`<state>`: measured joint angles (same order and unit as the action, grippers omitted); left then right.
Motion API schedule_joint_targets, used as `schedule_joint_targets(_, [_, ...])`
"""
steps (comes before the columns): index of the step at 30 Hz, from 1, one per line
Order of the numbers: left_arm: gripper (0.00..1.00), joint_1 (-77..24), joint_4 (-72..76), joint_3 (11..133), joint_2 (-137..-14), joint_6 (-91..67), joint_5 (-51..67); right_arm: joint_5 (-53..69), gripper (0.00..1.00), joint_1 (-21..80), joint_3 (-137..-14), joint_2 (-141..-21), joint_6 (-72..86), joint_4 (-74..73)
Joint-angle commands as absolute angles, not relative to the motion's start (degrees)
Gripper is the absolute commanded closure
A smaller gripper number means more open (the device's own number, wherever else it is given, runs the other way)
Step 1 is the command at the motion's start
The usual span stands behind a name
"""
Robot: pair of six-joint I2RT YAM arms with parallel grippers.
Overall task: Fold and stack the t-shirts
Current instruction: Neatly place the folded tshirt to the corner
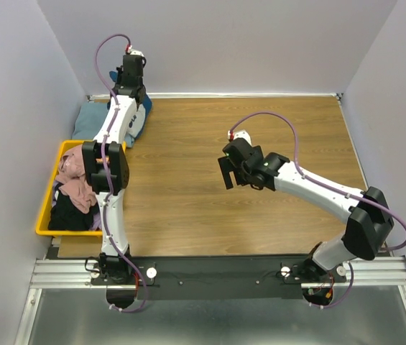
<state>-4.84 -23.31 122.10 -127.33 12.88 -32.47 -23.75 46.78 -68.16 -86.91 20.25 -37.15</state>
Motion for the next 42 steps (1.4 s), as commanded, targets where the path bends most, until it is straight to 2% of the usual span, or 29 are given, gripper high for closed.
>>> schedule_joint_targets(1, [1.00,-2.7,-23.6,124.2,-128.6,16.8,-33.4,-27.9,0.00,46.5,-71.4,-88.7,19.9,-40.3])
schedule_joint_targets(10, [1.00,0.9,-22.7,124.5,-133.8,17.8,-34.3,-28.4,0.00,46.5,-74.2,-91.3,20.1,-43.8])
schedule_joint_targets(14, [1.00,1.6,-21.1,124.3,-136.1,18.6,-38.6,-28.1,0.00,46.5,-75.4,-92.2,20.7,-45.3])
schedule_joint_targets(38, [1.00,6.4,-10.1,123.0,-139.8,26.3,-46.9,-28.6,0.00,46.5,-81.4,-96.8,22.3,-53.0])
schedule_joint_targets(39, [0.95,6.6,-10.1,123.0,-140.0,26.2,-46.8,-28.7,0.00,46.6,-81.5,-96.8,22.4,-53.2])
schedule_joint_targets(40, [0.81,6.7,-10.0,122.8,-140.0,26.0,-46.7,-28.6,0.00,46.5,-81.6,-96.8,22.7,-53.3])
schedule_joint_targets(42, [0.65,6.9,-9.8,122.3,-140.2,25.8,-47.2,-28.4,0.00,46.5,-81.7,-96.9,22.8,-53.4])
